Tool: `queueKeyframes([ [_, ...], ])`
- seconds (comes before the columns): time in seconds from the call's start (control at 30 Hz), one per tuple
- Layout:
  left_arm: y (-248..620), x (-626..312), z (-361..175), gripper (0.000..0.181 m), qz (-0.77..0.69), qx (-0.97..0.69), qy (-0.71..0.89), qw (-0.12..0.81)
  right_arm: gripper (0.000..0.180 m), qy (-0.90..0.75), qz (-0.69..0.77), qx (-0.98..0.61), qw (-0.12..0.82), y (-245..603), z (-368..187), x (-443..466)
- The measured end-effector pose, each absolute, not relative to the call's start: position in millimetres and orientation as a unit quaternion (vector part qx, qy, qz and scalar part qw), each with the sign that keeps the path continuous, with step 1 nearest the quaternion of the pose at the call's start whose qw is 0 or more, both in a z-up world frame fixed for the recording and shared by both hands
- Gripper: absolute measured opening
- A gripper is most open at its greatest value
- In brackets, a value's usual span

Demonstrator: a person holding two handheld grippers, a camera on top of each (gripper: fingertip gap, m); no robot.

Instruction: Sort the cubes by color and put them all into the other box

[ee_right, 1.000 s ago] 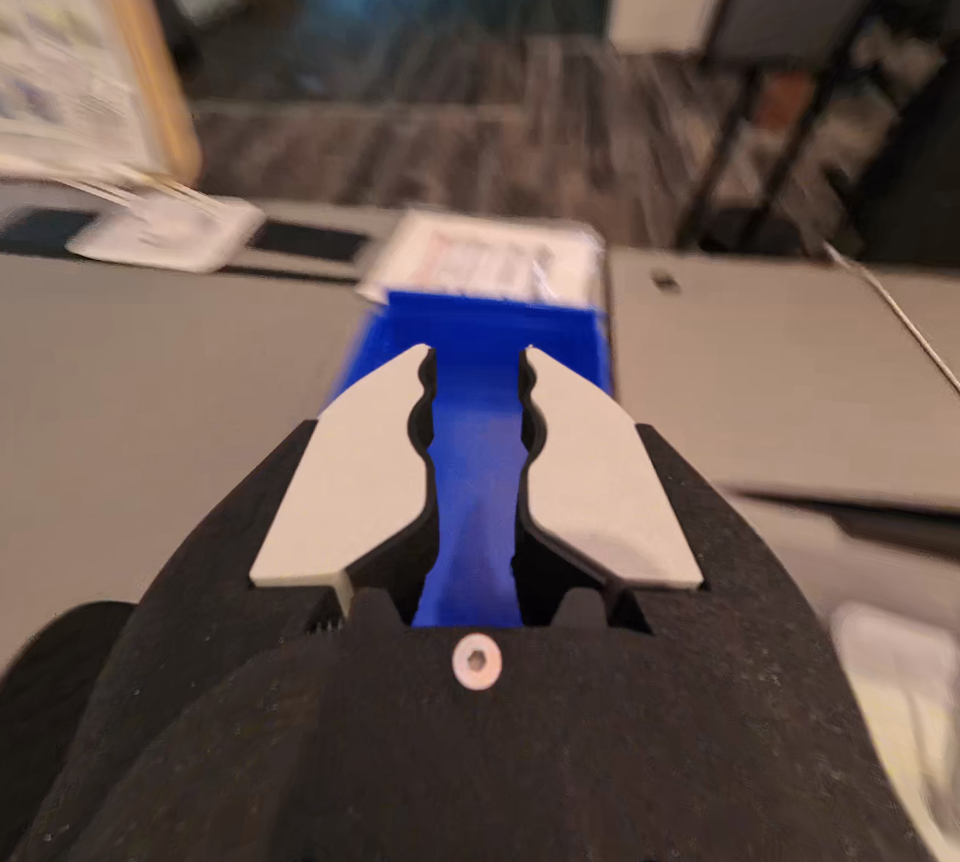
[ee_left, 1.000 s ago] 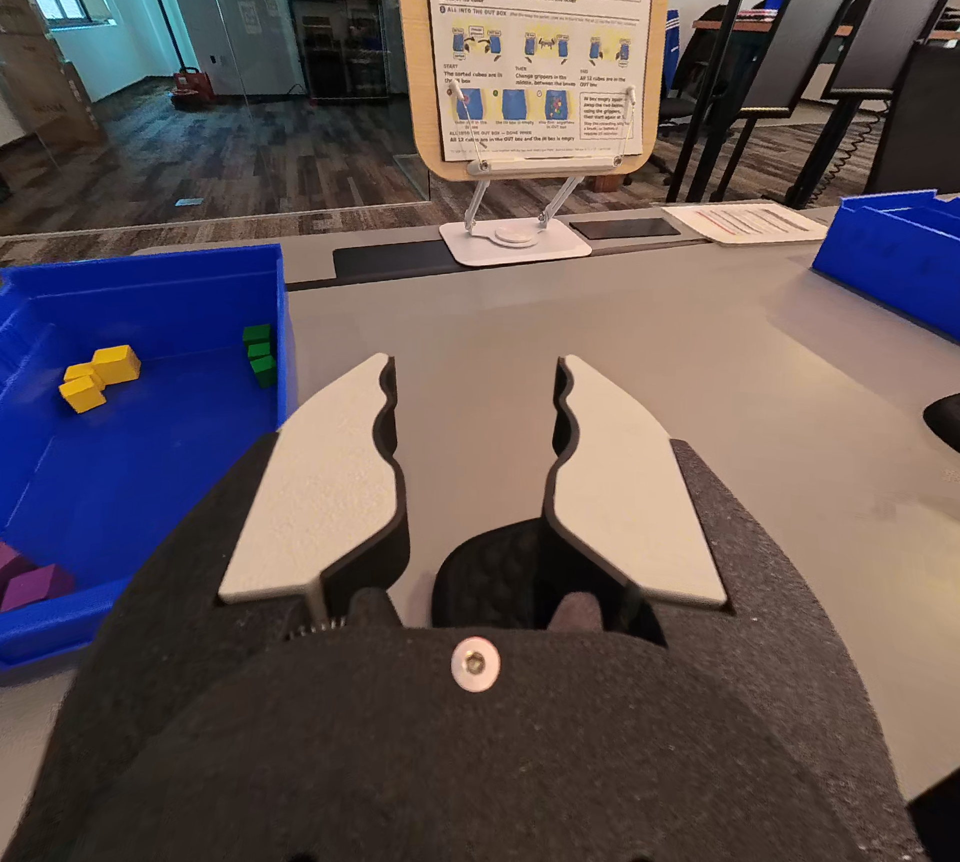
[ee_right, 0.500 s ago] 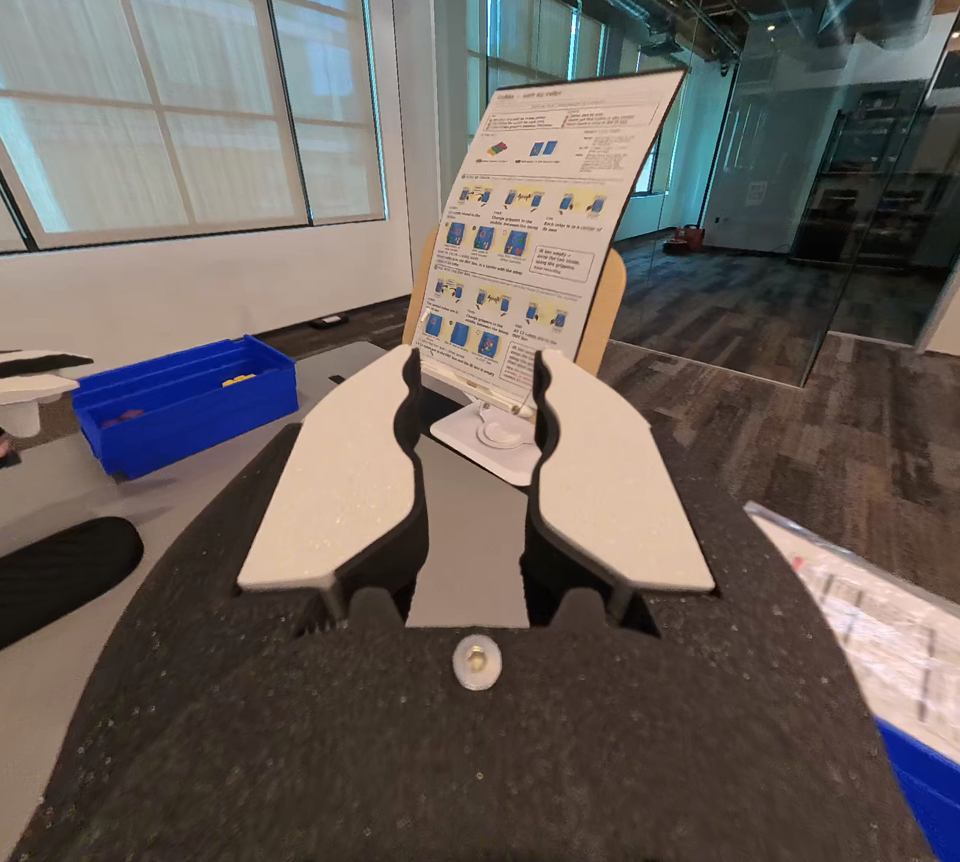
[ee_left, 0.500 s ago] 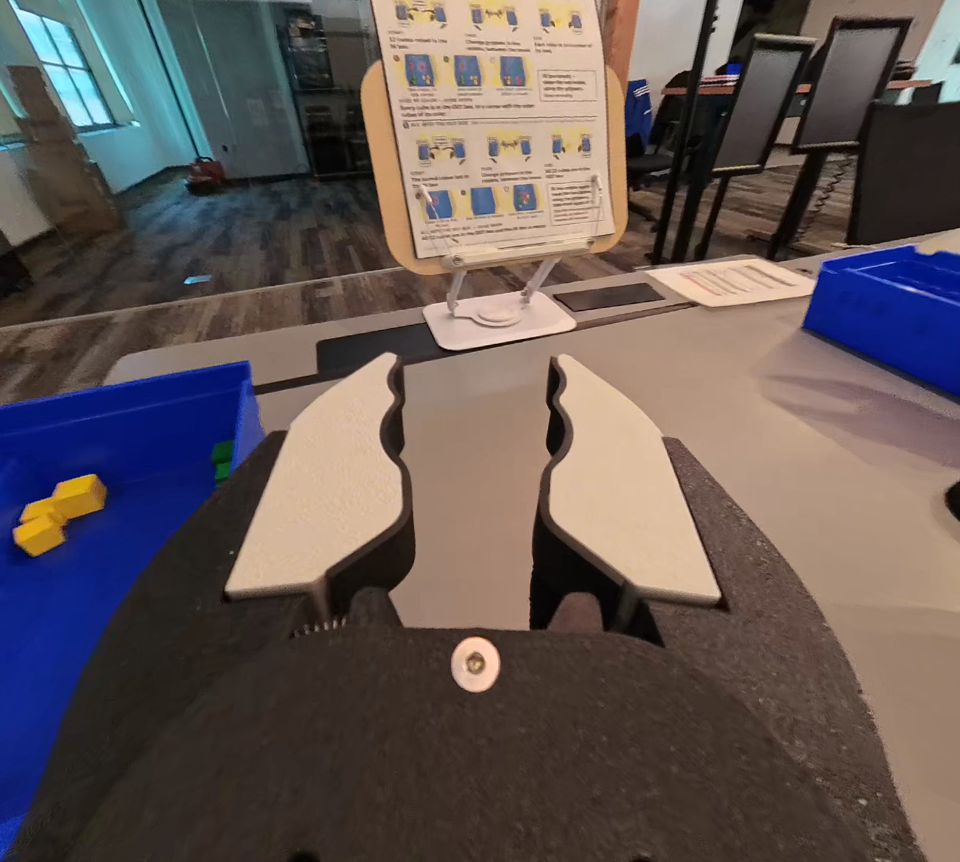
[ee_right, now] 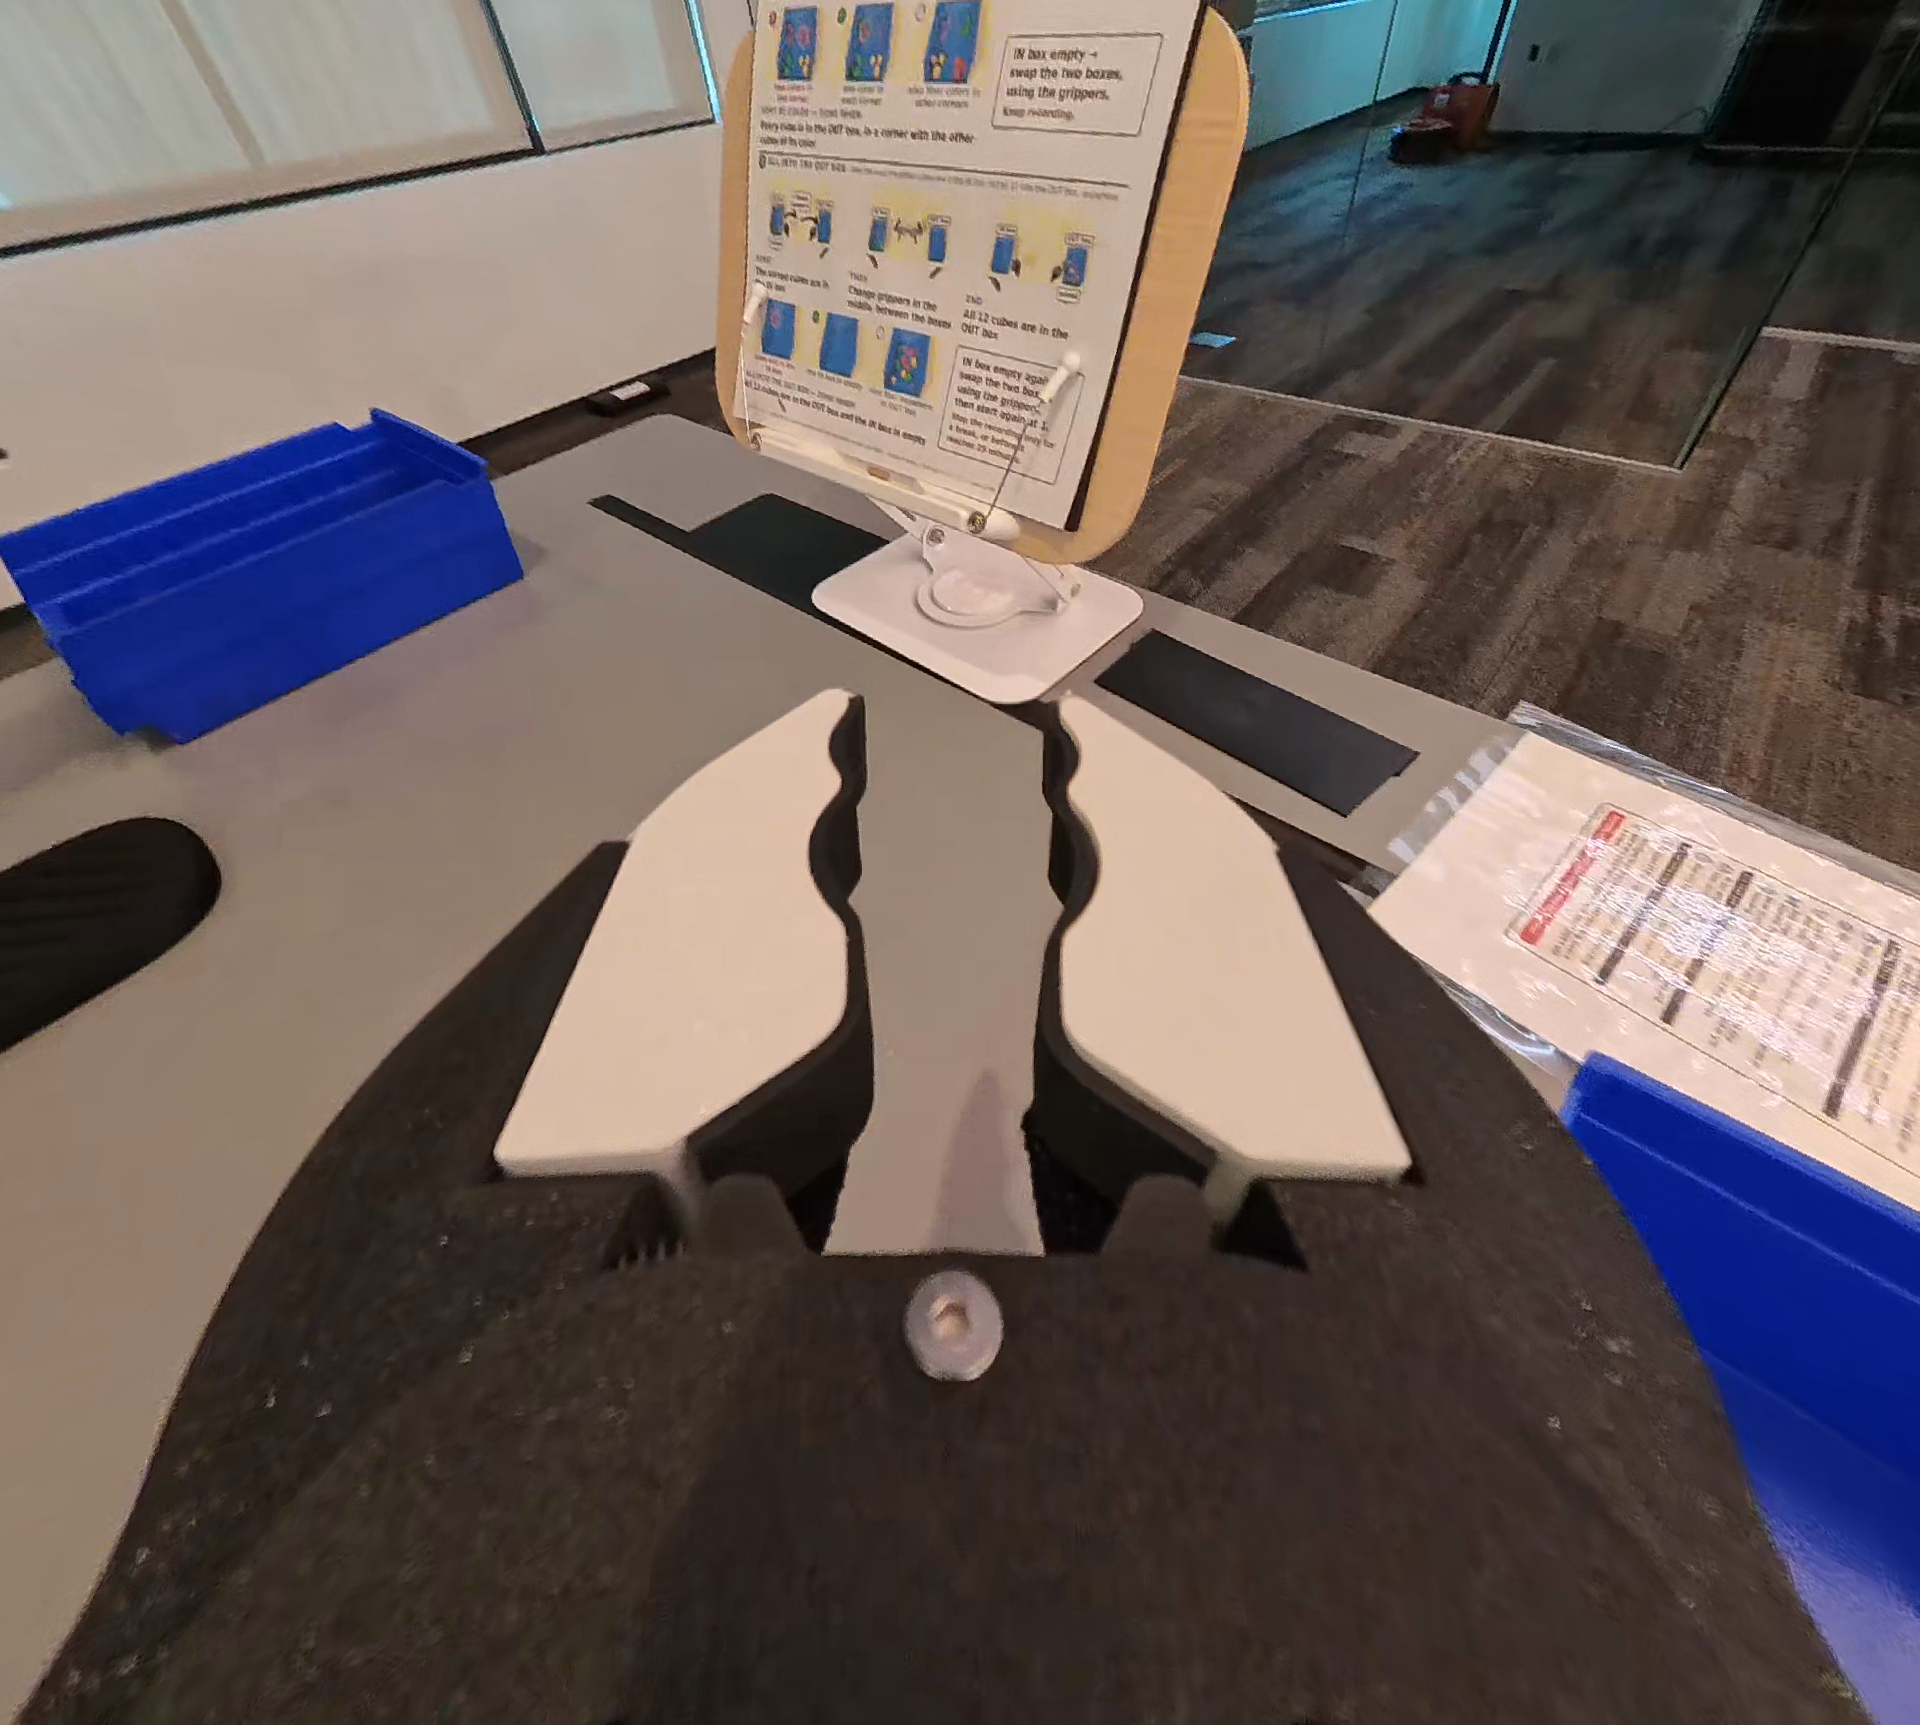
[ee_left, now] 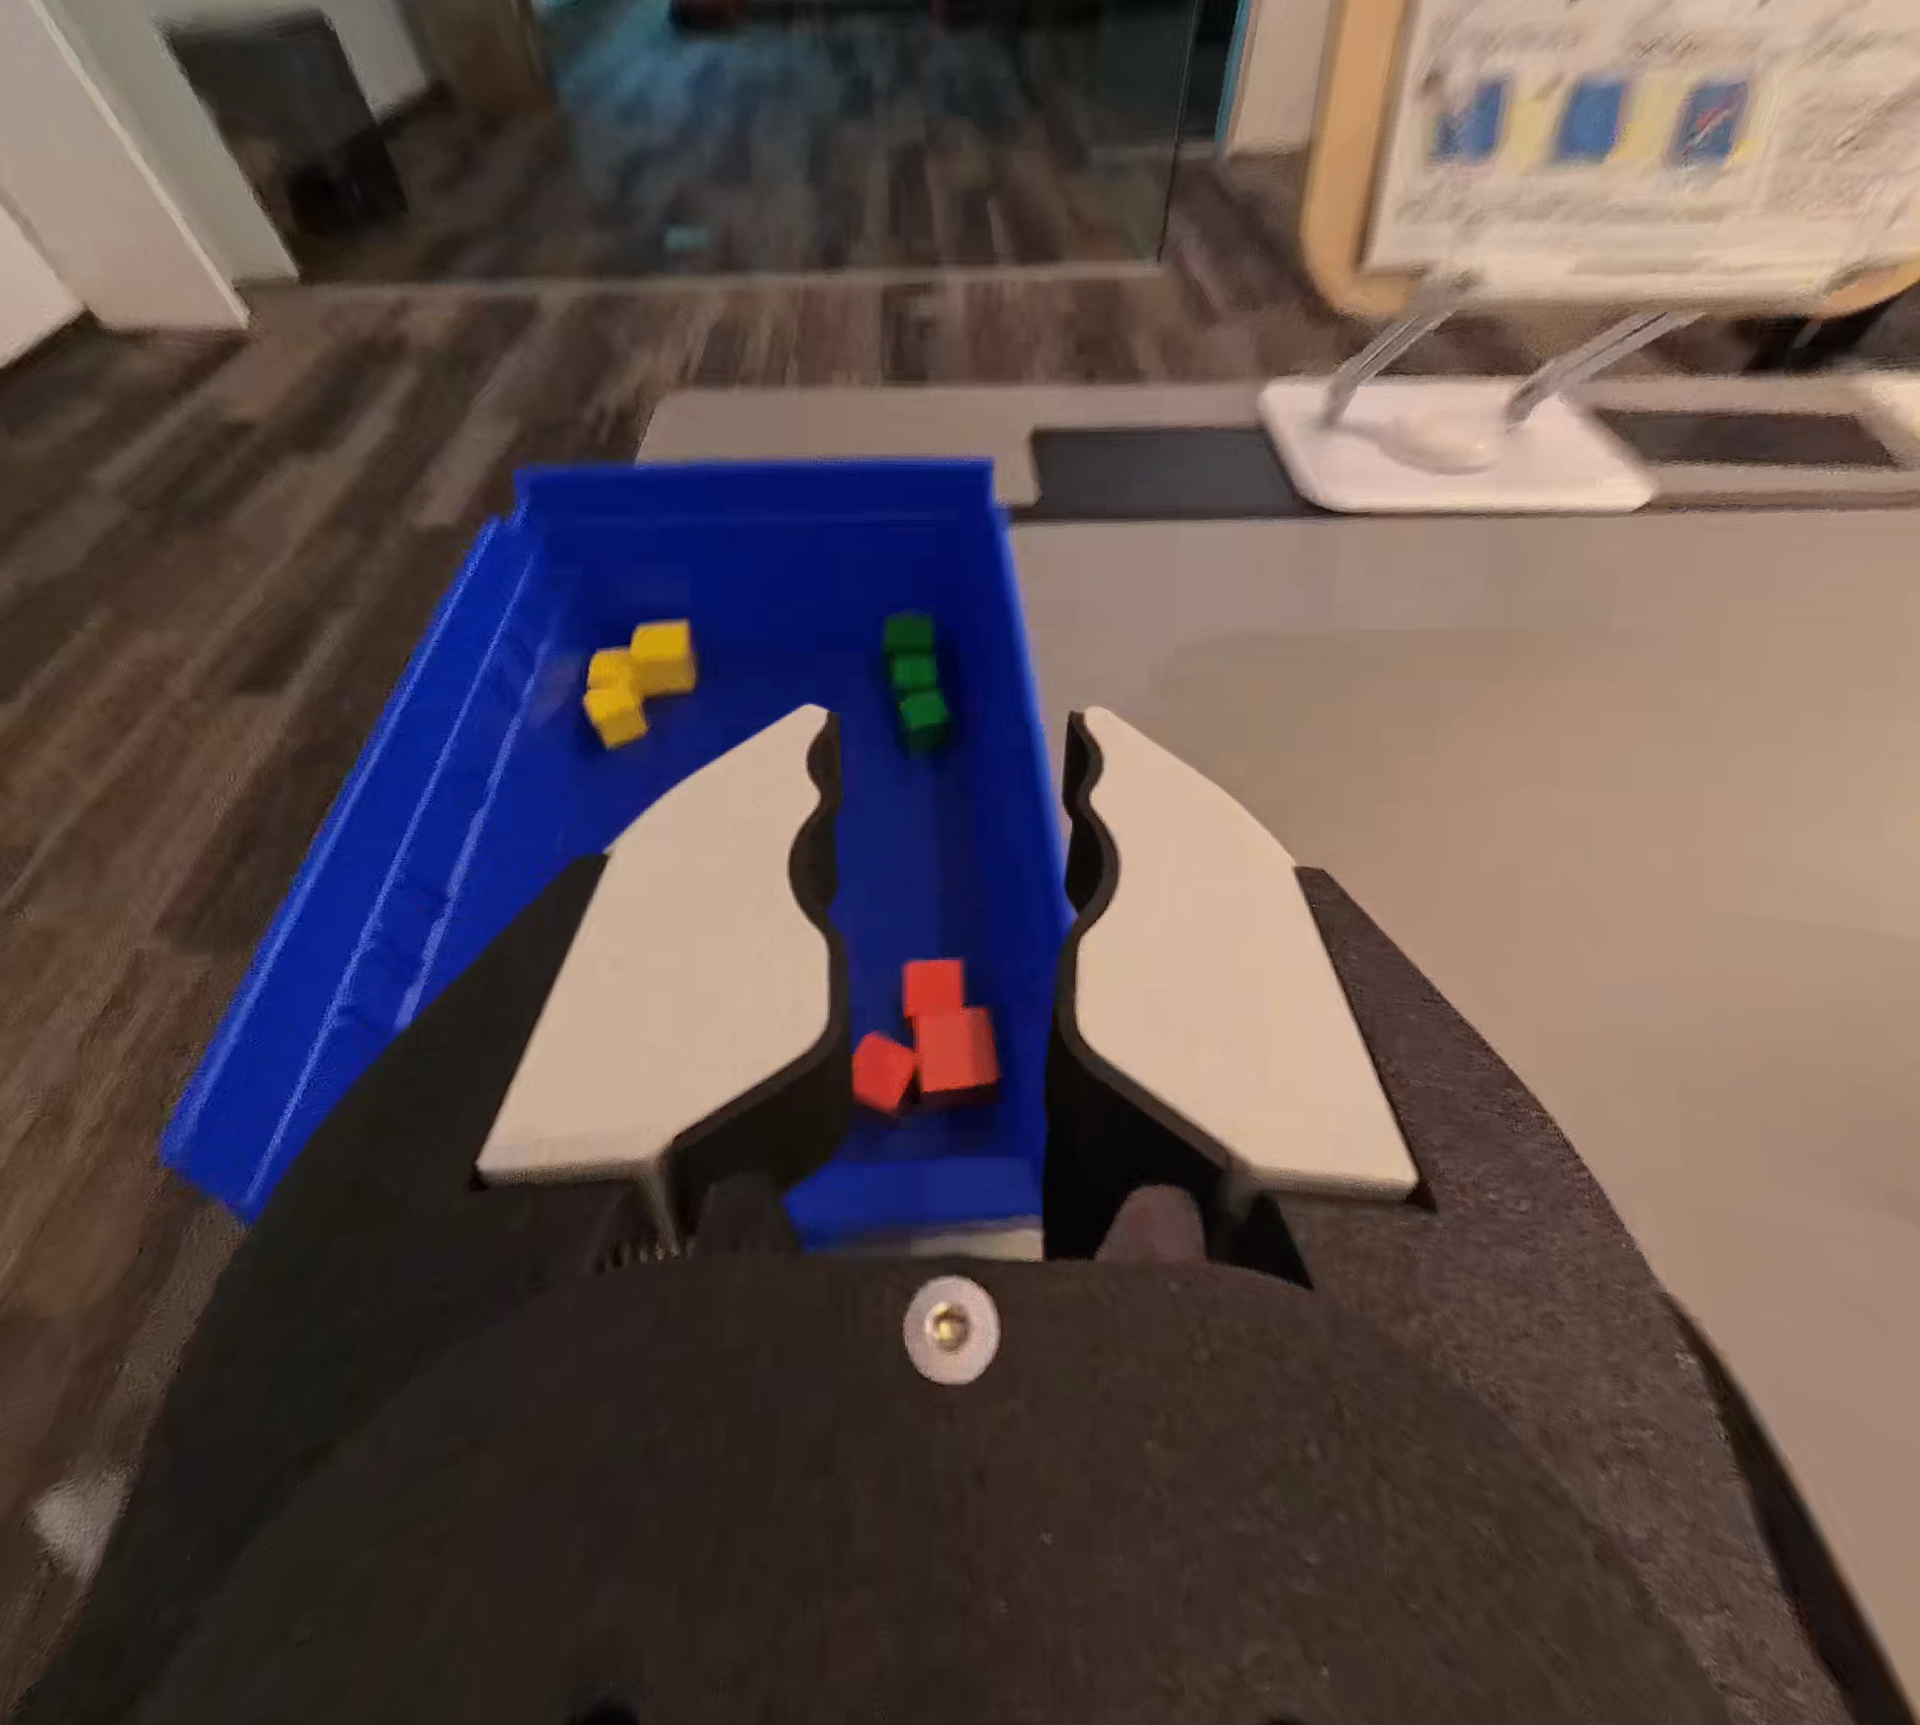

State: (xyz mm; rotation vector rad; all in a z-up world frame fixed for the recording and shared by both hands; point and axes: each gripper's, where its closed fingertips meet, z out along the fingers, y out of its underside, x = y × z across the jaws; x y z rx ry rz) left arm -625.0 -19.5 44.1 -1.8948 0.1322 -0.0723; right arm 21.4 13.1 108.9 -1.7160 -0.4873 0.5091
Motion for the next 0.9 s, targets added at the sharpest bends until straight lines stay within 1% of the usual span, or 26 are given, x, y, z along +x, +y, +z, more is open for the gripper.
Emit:
queueKeyframes([
  [0.17,-1,-685,-2,0.042,0.071,-0.881,0.052,0.464,0.032,-0.219,0.2,-0.757,0.583,0,101,33],
  [0.23,4,-693,-9,0.039,0.083,-0.892,0.063,0.439,0.032,-0.226,0.183,-0.766,0.573,-1,95,34],
  [0.43,34,-688,-15,0.035,0.08,-0.891,0.101,0.435,0.033,-0.254,0.171,-0.777,0.549,4,85,20],
  [0.57,61,-686,-27,0.034,0.07,-0.896,0.118,0.421,0.032,-0.28,0.17,-0.761,0.559,8,91,0],
  [0.63,80,-687,-33,0.031,0.066,-0.895,0.13,0.421,0.032,-0.296,0.178,-0.753,0.56,8,93,-11],
  [0.73,109,-693,-44,0.033,0.08,-0.89,0.154,0.422,0.032,-0.308,0.174,-0.754,0.553,9,92,-19],
  [0.8,127,-704,-49,0.034,0.106,-0.888,0.148,0.422,0.032,-0.311,0.161,-0.761,0.546,11,88,-20],
  [0.9,150,-711,-60,0.036,0.107,-0.895,0.125,0.415,0.032,-0.318,0.138,-0.768,0.538,13,83,-20],
])
